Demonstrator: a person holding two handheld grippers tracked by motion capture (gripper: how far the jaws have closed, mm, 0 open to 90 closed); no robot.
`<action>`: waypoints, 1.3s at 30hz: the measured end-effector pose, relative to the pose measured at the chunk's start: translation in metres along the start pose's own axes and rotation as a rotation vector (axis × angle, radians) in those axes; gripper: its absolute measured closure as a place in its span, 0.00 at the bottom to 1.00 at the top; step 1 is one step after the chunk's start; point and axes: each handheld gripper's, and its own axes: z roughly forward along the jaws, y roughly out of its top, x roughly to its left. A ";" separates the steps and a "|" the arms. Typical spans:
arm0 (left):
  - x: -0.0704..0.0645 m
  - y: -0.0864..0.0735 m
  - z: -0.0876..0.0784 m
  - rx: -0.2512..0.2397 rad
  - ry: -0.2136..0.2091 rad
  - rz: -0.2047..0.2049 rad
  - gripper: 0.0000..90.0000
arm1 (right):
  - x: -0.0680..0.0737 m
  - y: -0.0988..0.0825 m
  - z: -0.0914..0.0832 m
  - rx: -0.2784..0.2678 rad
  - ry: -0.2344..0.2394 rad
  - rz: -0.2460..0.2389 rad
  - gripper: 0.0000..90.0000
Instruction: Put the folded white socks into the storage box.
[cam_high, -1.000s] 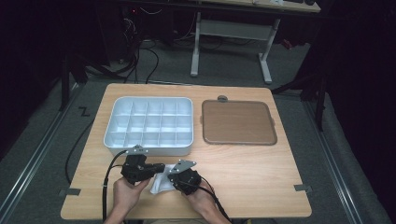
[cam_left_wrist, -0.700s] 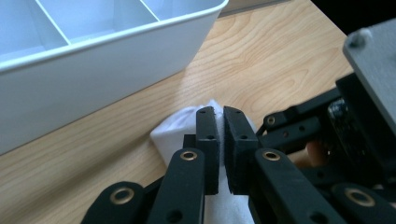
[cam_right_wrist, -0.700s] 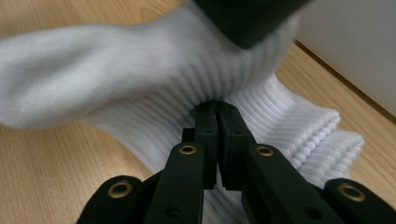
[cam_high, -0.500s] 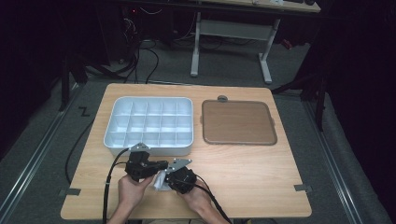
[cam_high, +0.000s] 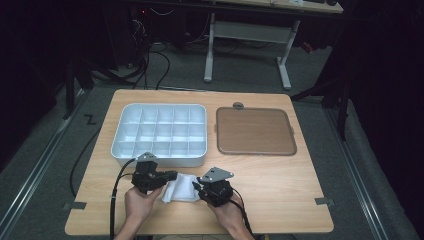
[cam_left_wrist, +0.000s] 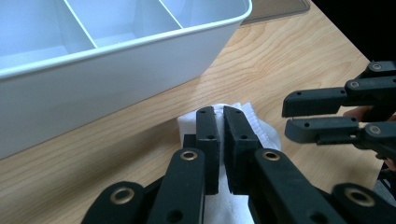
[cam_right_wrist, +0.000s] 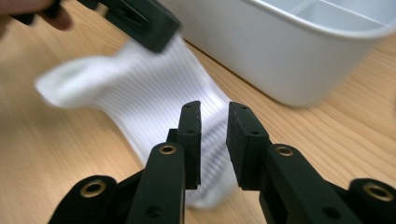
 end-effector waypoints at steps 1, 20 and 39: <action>-0.001 0.000 0.000 0.001 0.001 -0.003 0.96 | -0.004 -0.005 0.000 0.004 -0.005 0.029 0.82; -0.007 -0.001 -0.001 -0.001 -0.029 -0.023 0.96 | -0.006 -0.018 0.027 0.107 0.019 0.036 0.81; -0.016 0.004 0.005 0.022 -0.047 0.020 0.96 | -0.008 -0.019 0.030 0.100 0.061 0.041 0.82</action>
